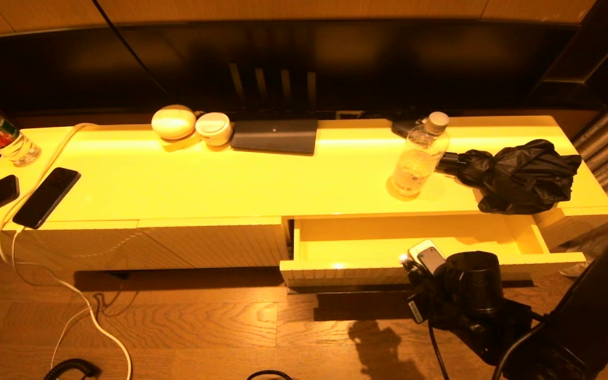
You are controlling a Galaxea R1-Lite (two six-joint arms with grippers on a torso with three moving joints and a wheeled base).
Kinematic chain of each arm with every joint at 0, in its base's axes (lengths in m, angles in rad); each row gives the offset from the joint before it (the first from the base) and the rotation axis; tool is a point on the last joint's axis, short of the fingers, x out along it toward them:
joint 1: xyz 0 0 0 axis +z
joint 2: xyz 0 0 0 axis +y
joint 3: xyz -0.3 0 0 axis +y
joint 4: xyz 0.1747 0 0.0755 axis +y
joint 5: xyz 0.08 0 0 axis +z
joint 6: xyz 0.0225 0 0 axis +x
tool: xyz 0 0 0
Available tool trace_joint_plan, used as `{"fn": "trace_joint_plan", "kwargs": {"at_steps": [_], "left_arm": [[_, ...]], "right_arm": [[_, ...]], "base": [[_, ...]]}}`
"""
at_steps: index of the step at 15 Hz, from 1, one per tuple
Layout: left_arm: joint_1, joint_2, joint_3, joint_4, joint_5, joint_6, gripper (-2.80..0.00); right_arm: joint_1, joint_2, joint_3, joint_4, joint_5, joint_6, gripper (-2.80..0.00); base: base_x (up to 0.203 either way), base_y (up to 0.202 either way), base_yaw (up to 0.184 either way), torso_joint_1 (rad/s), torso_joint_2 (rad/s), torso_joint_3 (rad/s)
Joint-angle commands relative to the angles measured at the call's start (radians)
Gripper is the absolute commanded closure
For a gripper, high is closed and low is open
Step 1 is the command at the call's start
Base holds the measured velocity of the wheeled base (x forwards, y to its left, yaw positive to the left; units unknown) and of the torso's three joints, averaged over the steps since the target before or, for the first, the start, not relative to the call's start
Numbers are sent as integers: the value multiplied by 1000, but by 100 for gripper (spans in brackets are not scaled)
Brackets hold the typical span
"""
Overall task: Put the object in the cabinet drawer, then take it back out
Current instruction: Close the drawer
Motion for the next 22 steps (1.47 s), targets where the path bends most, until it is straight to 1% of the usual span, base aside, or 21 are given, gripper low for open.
{"fn": "trace_joint_plan", "kwargs": {"at_steps": [1, 4, 7, 13, 17, 22], "left_arm": [[0, 0, 2, -1, 0, 0, 0], [0, 0, 2, -1, 0, 0, 0], [0, 0, 2, -1, 0, 0, 0], [0, 0, 2, -1, 0, 0, 0], [0, 0, 2, -1, 0, 0, 0], [0, 0, 2, -1, 0, 0, 0]], "right_arm": [[-3, 58, -38, -67, -39, -16, 0], [-7, 111, -68, -173, -64, -63, 0], [-9, 135, -103, -187, -66, -68, 0], [-49, 207, -174, -232, -66, -68, 0], [-52, 240, -238, -241, -87, -68, 0], [-58, 258, -298, -246, -90, -70, 0]], "base": [[0, 0, 0, 0, 0, 0], [0, 0, 0, 0, 0, 0], [0, 0, 0, 0, 0, 0], [0, 0, 0, 0, 0, 0], [0, 0, 0, 0, 0, 0], [0, 0, 0, 0, 0, 0]]}}
